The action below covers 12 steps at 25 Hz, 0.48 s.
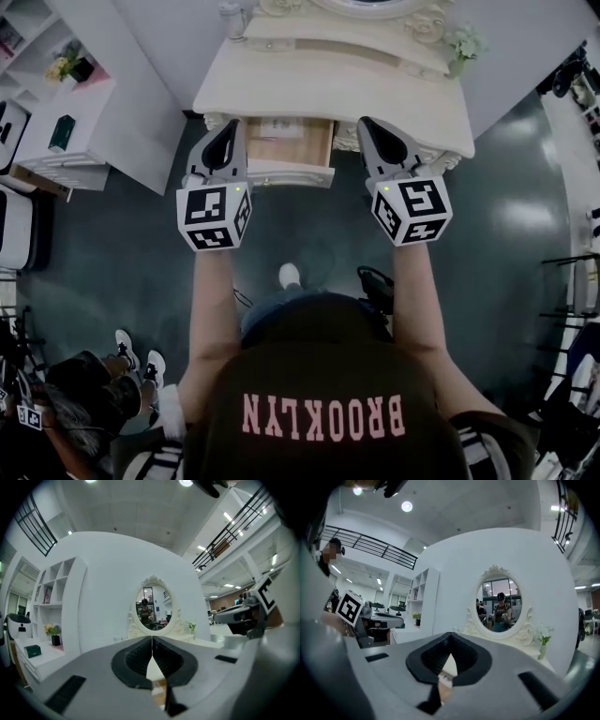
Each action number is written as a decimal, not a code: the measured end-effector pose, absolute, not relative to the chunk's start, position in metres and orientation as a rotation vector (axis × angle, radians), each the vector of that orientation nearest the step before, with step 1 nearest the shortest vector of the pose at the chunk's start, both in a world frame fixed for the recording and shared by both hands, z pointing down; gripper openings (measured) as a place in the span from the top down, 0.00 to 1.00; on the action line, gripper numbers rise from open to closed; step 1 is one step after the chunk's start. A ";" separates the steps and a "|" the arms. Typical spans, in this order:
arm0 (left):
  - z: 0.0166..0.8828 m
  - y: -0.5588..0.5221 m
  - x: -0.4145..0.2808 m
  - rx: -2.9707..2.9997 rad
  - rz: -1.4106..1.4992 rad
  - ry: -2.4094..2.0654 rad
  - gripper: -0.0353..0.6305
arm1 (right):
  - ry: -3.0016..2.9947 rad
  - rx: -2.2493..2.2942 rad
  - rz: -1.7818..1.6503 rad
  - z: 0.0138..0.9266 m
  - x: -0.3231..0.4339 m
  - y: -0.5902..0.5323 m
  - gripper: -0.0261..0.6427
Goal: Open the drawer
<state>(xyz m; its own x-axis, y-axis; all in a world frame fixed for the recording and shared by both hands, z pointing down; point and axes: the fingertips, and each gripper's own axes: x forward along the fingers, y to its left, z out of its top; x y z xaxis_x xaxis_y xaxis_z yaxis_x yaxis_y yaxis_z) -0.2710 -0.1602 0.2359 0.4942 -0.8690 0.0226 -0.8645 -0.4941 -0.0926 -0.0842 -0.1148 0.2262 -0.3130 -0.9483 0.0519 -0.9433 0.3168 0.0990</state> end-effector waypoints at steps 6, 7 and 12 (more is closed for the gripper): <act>0.211 -0.158 -0.277 -2.596 -0.090 1.498 0.94 | -2.309 1.855 -0.276 0.208 -0.048 -0.104 0.97; 0.207 -0.157 -0.281 -2.589 -0.079 1.505 0.94 | -2.294 1.872 -0.282 0.206 -0.042 -0.101 0.97; 0.193 -0.155 -0.295 -2.556 -0.027 1.551 0.94 | -2.281 1.916 -0.288 0.196 -0.031 -0.093 0.97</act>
<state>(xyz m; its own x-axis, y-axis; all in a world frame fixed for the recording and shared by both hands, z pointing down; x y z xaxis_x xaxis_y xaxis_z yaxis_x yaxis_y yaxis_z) -0.2952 -0.1553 0.1931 0.4645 -0.8833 -0.0629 -0.8806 -0.4532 -0.1382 -0.0312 -0.0925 0.1959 -0.1740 -0.9847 -0.0092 -0.9562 0.1667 0.2406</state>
